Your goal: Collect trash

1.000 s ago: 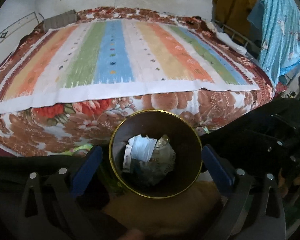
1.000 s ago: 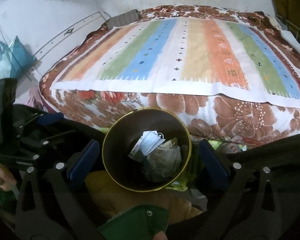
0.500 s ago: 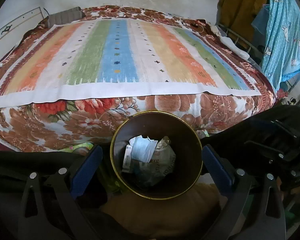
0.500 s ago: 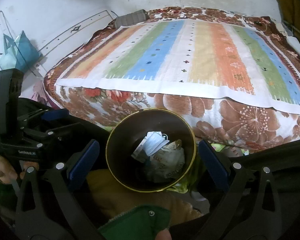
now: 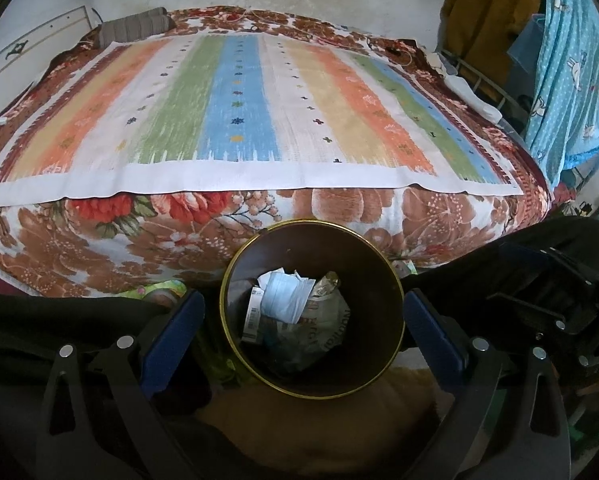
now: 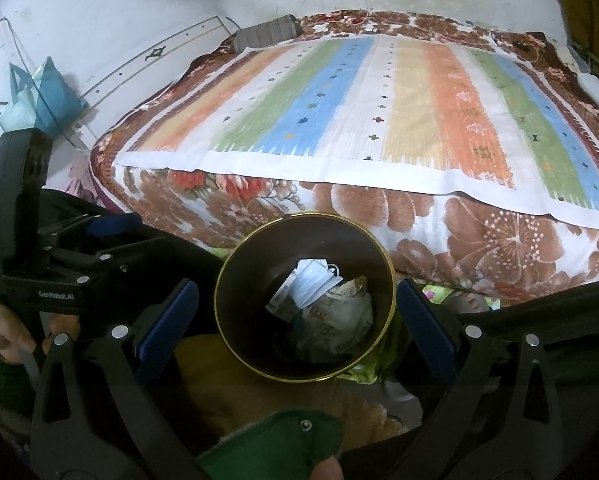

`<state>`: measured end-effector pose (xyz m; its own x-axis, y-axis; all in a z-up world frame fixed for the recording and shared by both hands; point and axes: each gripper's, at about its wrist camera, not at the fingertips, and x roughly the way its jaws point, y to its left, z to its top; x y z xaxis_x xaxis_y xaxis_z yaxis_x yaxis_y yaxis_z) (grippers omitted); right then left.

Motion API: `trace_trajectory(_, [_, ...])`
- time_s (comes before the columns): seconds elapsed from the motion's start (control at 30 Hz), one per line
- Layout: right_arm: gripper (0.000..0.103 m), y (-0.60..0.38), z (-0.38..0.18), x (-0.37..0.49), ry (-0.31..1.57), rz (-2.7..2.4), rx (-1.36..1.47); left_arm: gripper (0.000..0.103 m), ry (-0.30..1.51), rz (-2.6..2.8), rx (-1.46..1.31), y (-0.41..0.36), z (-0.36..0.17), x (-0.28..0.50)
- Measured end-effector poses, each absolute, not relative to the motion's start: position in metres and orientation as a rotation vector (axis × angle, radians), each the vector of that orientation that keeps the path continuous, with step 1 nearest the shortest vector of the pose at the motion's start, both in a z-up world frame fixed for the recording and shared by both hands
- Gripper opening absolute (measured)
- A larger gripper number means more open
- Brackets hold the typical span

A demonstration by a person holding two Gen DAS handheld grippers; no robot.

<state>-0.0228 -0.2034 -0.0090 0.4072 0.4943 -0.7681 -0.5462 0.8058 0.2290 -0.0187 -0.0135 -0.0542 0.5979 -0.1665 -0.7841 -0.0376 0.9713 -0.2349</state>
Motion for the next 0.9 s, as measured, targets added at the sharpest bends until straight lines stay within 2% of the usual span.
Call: trace_trajectory(0.9, [0.094, -0.1997, -0.0097, -0.0245, 0.96, 0.669, -0.046, 0.097, 0.94, -0.063, -0.248, -0.0138, -0.0566, -0.0198])
